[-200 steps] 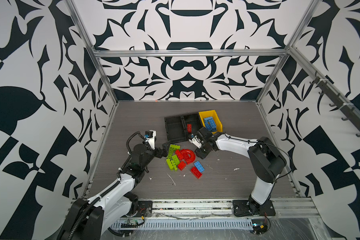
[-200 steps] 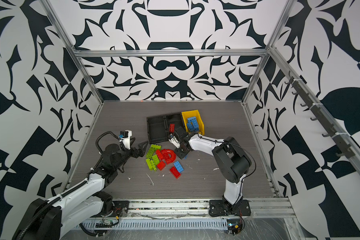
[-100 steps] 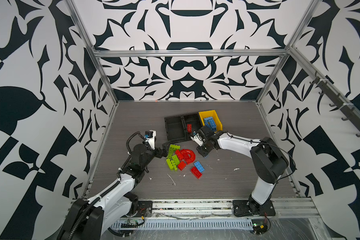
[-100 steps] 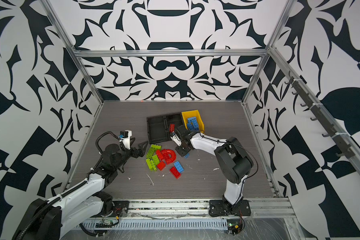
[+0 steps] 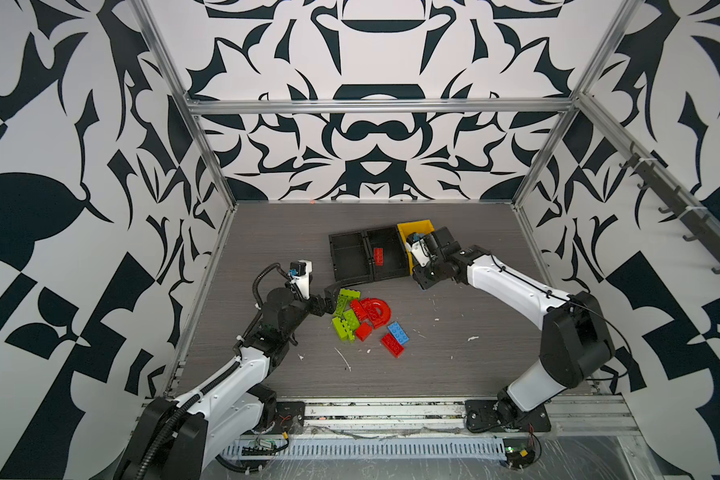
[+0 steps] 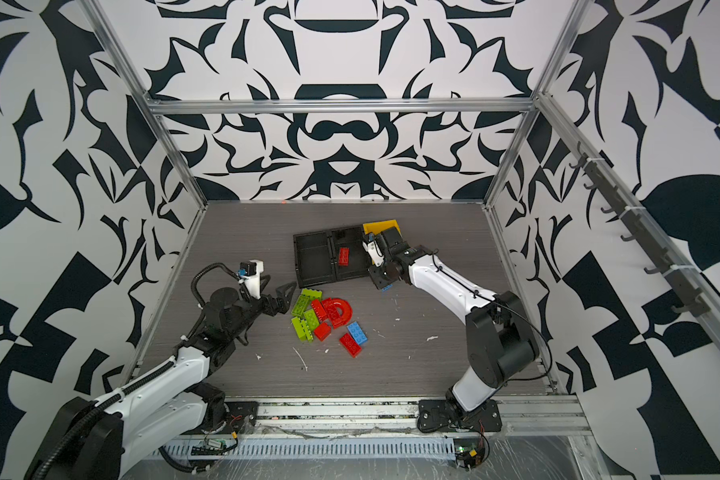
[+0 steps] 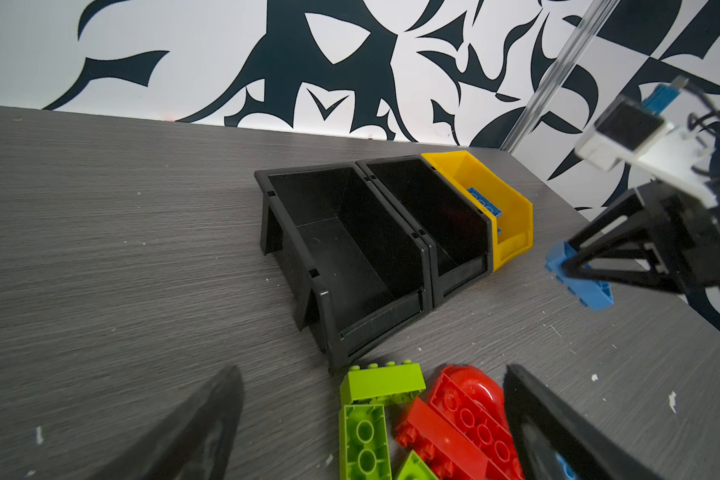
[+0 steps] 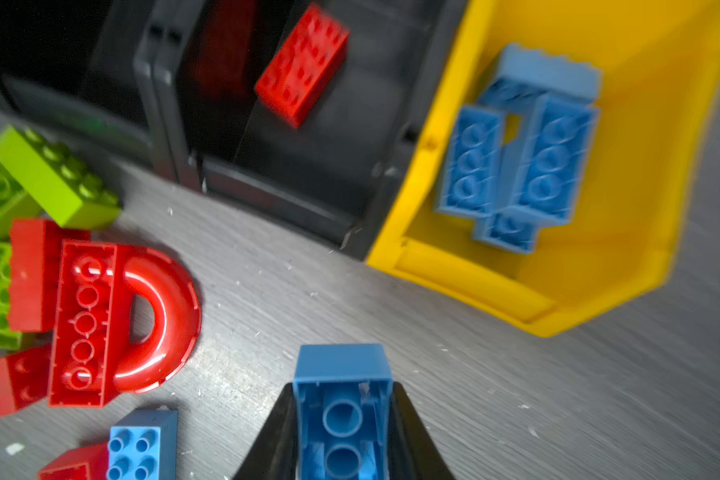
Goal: Sort the legos into containers by color
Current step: 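Carry the blue brick with the right gripper and release it into the yellow bin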
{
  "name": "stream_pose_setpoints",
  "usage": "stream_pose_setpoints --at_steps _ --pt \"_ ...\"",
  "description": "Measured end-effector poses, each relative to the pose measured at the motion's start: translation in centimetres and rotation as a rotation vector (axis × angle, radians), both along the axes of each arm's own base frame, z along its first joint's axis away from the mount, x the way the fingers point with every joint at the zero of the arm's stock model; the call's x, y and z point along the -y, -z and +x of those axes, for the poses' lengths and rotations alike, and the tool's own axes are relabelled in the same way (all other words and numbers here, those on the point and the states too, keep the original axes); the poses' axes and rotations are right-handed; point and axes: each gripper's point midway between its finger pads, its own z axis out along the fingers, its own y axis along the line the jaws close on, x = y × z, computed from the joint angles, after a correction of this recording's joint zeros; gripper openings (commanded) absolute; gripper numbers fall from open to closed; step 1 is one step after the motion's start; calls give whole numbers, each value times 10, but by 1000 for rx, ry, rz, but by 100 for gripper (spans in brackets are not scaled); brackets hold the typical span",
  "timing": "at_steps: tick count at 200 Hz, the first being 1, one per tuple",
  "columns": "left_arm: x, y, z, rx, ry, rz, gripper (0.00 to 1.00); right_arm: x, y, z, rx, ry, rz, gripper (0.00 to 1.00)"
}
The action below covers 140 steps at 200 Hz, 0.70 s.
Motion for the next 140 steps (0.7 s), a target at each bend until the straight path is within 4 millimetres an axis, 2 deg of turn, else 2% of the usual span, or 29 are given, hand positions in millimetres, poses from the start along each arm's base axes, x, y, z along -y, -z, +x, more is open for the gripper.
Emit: stream_pose_setpoints --at_steps 38,60,76,101,140 --pt "0 0 0 0 0 0 100 13 -59 43 139 88 60 32" --pt "0 0 0 0 0 0 100 14 -74 69 181 117 71 32" --pt "0 0 0 0 0 0 100 14 -71 88 183 132 70 32" --pt "0 0 0 0 0 0 100 12 -49 115 145 147 62 32" --pt "0 0 0 0 0 0 100 10 -20 140 86 160 77 33"
